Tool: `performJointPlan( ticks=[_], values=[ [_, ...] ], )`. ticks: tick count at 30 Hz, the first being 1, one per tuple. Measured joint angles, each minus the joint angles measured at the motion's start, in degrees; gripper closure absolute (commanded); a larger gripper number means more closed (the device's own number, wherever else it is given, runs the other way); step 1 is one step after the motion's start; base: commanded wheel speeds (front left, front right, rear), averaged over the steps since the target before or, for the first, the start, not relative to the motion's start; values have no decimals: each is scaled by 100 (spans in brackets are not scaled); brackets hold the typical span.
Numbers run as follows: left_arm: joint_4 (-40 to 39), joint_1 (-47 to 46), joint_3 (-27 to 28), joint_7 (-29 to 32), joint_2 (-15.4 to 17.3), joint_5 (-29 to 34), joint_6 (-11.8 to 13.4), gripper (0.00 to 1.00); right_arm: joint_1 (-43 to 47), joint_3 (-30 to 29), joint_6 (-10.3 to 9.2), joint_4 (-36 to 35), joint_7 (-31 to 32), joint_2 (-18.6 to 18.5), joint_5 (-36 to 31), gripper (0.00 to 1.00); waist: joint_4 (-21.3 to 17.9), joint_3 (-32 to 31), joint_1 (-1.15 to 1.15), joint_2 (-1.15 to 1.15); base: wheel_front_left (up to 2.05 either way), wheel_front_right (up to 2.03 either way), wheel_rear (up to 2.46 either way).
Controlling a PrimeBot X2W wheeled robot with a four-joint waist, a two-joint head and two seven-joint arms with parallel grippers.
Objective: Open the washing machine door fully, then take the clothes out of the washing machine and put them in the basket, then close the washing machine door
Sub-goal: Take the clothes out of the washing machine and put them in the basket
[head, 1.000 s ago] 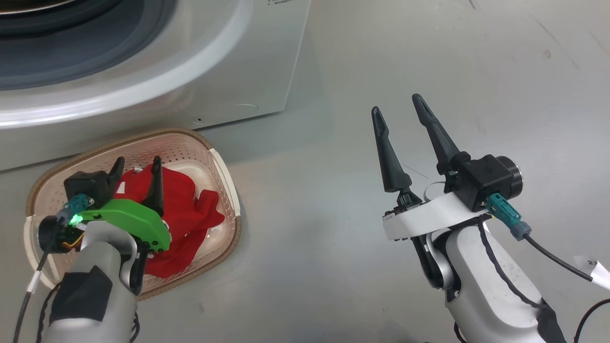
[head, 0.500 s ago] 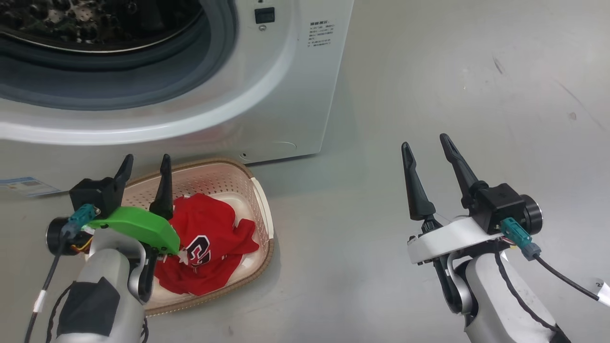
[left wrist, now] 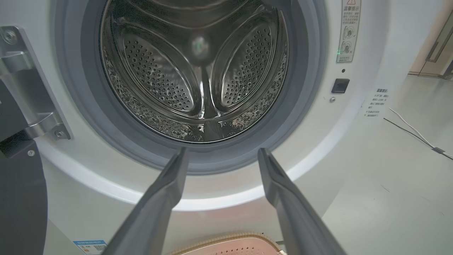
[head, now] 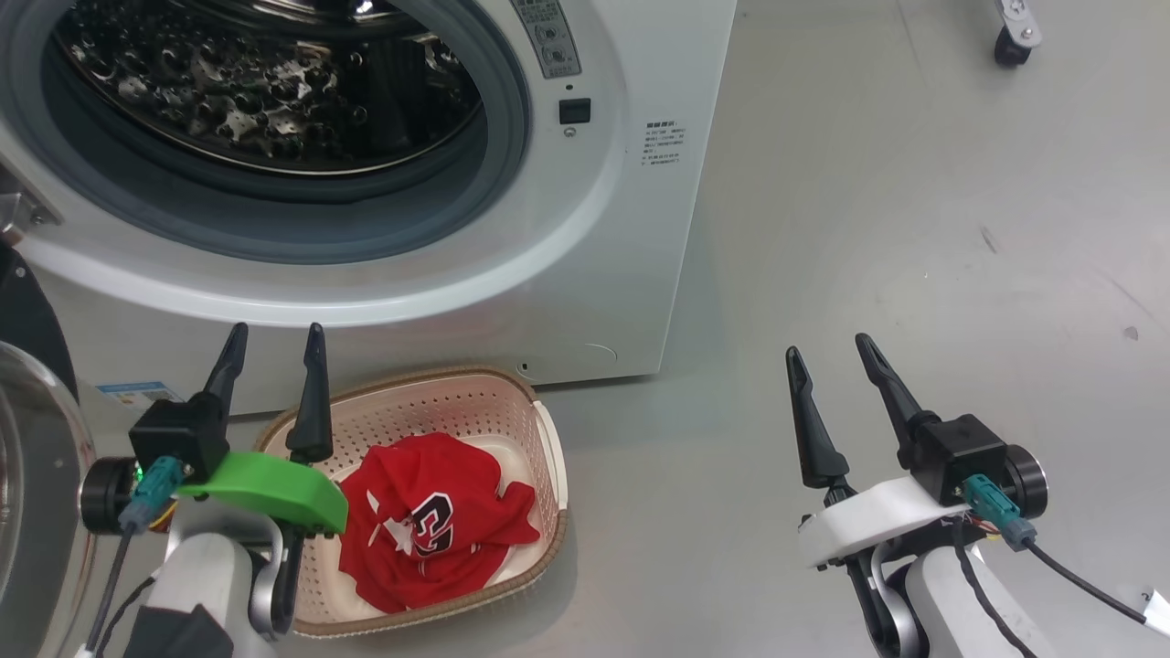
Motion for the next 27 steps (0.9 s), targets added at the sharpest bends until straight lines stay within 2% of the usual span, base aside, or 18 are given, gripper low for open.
performJointPlan(
  ticks=[12,27],
  values=[
    [-687,1021,-221,0,31,198,91,0,472,-83,33,24,0,-5,0,0,115,-584,0,0,0,0,0],
    [-1348,1906,-339,25,42,290,205,0,934,-108,34,9,0,21,2,0,196,-1012,0,0,0,0,0]
  ],
)
